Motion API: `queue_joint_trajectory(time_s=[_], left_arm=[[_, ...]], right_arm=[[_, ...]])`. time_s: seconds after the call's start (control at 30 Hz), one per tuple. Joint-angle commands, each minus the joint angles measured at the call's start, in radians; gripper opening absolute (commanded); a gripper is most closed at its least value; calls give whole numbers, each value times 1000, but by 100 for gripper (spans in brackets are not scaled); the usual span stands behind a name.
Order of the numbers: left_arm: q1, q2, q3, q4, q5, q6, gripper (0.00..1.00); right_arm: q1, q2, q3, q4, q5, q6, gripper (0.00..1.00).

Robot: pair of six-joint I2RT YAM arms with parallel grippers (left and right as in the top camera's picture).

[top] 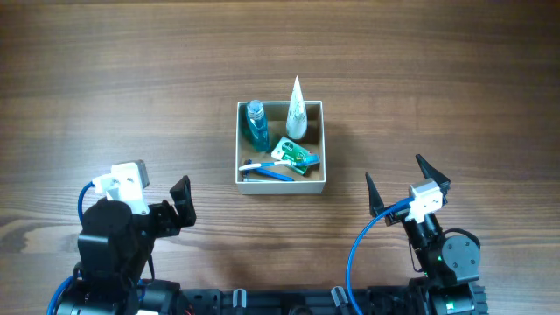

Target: Pack container

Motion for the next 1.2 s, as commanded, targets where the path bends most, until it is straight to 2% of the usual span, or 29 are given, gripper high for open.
queue_joint_trajectory(time_s=[0.0, 0.53, 0.63, 0.73, 0.87, 0.93, 1.03, 1.17], left_arm=[[5, -2, -3, -1, -17, -13, 100], [11, -3, -6, -22, -21, -12, 100], [39, -21, -37, -3, -17, -13, 100], [55, -116, -146, 36, -17, -13, 100], [62, -277, -343, 193, -14, -12, 100], [62, -320, -422, 350, -43, -8, 100], [62, -360, -571, 671, -70, 6, 100], [64, -408, -683, 862, -71, 53, 100]], right_arm=[[6, -2, -1, 5, -21, -18, 100], [6, -2, -1, 5, -21, -19, 100], [6, -2, -1, 5, -21, -18, 100], [6, -2, -1, 5, -21, -19, 100], [6, -2, -1, 5, -21, -19, 100], [6, -2, -1, 5, -21, -19, 100], [6, -2, -1, 5, -20, -18, 100], [6, -2, -1, 5, -21, -19, 100]])
